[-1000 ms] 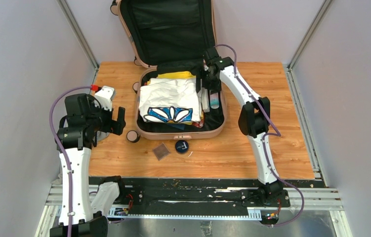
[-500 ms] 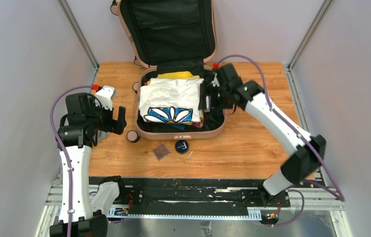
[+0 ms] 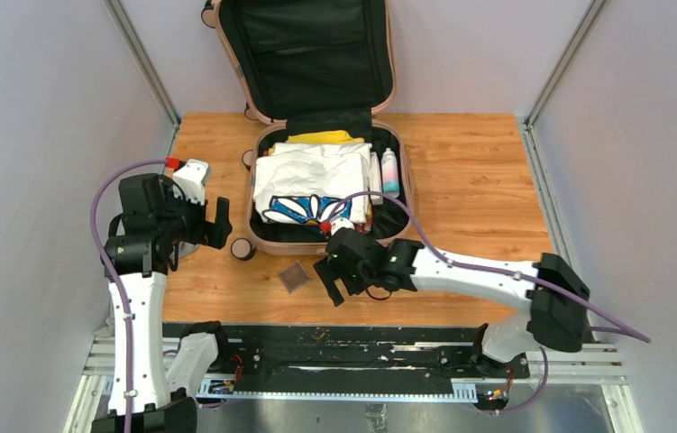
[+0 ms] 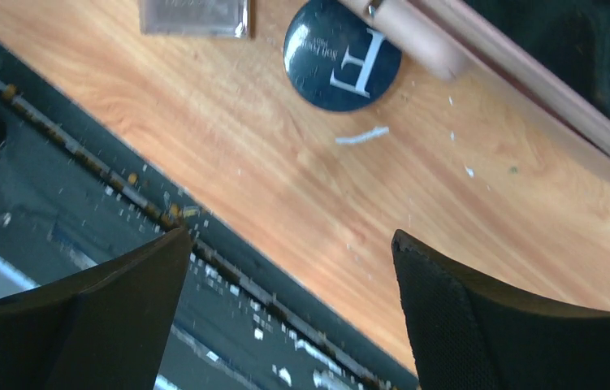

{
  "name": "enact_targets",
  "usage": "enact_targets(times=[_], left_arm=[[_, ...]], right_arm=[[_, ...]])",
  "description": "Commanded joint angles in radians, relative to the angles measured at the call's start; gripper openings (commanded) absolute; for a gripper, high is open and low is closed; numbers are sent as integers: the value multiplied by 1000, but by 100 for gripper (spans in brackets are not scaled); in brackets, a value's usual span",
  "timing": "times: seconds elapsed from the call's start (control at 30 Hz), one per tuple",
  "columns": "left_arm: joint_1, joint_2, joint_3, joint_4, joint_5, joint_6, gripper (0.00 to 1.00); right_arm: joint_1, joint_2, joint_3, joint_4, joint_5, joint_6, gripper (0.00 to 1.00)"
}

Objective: Pack the luggage
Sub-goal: Move the luggage to the corner of the board.

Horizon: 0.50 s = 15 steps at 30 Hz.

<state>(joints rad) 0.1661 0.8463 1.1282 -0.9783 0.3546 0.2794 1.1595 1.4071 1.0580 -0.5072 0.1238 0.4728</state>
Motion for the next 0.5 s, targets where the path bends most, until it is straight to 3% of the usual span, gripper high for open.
enact_targets(times=[0.0, 0.3, 0.47], left_arm=[[-5, -20, -28, -16, 3, -3, 100], [-5, -5, -52, -16, -41, 25, 100], [-5, 5, -49, -14, -42, 30, 100]], right_arm=[[10, 138, 6, 156, 45, -32, 97], [-7, 380, 137, 213, 177, -110, 98], [-66, 435, 148, 276, 157, -116, 98]])
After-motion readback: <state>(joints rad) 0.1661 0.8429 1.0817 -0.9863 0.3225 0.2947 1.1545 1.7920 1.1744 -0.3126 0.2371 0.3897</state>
